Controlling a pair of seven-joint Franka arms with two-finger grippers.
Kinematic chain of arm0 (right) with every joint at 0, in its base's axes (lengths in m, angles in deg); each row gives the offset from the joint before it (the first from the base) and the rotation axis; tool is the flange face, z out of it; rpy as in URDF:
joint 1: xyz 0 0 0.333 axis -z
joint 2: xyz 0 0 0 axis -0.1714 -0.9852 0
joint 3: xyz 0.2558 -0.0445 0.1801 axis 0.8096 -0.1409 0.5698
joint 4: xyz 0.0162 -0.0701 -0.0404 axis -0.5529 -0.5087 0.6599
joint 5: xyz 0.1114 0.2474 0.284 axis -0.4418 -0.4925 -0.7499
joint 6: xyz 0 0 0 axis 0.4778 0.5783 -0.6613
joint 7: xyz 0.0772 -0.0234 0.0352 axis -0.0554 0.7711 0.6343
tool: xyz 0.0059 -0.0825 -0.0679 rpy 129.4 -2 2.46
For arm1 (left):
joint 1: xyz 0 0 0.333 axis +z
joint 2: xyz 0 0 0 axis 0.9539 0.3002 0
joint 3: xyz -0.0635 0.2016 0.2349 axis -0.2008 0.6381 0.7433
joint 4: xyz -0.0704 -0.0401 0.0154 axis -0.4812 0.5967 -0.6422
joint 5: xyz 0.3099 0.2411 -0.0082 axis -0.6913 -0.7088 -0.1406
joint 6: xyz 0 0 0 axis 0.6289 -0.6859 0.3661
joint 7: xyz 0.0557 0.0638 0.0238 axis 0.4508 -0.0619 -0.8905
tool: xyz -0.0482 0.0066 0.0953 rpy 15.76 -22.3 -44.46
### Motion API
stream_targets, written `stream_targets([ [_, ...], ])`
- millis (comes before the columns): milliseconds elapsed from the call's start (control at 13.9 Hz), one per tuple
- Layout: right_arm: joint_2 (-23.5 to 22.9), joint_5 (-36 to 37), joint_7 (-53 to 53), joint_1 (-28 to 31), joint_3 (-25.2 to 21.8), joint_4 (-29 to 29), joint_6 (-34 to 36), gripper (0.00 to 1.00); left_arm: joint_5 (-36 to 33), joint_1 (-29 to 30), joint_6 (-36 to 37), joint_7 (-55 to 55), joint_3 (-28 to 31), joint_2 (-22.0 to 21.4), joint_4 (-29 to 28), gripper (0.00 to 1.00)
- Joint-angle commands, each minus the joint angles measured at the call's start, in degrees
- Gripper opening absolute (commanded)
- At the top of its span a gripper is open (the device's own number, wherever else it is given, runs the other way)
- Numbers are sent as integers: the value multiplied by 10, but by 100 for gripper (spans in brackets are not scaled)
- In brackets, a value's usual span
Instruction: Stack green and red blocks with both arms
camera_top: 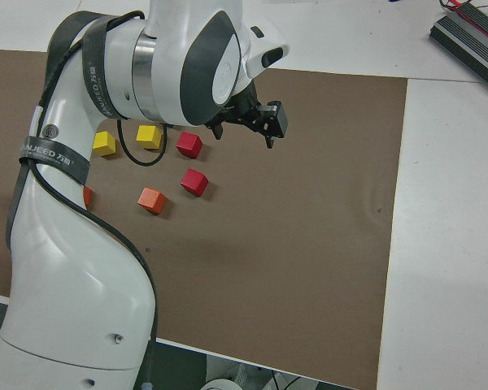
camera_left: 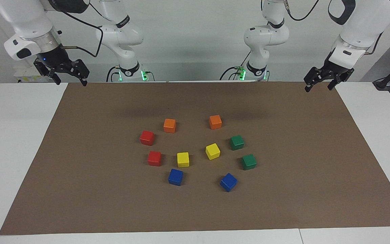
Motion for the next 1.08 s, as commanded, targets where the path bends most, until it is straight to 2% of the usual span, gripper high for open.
stream_targets([
  [0,14,8,-1,8,8,-18,-7,100,7,-3,-4,4,2,-11,-5,100],
  [287,16,7,-12,6,10,-21,-7,100,7,-4,-9,4,2,-11,-5,100],
  [430,27,5,-77,-27,19,-46,-18,100,7,-4,-7,2,2,-12,-9,100],
  [645,46,4,-167,-75,19,-128,-109,100,8,-21,-9,14,0,-18,-22,100],
  [1004,33,-2,-287,-139,19,-221,-245,100,8,-133,-97,200,1,-16,-95,100],
])
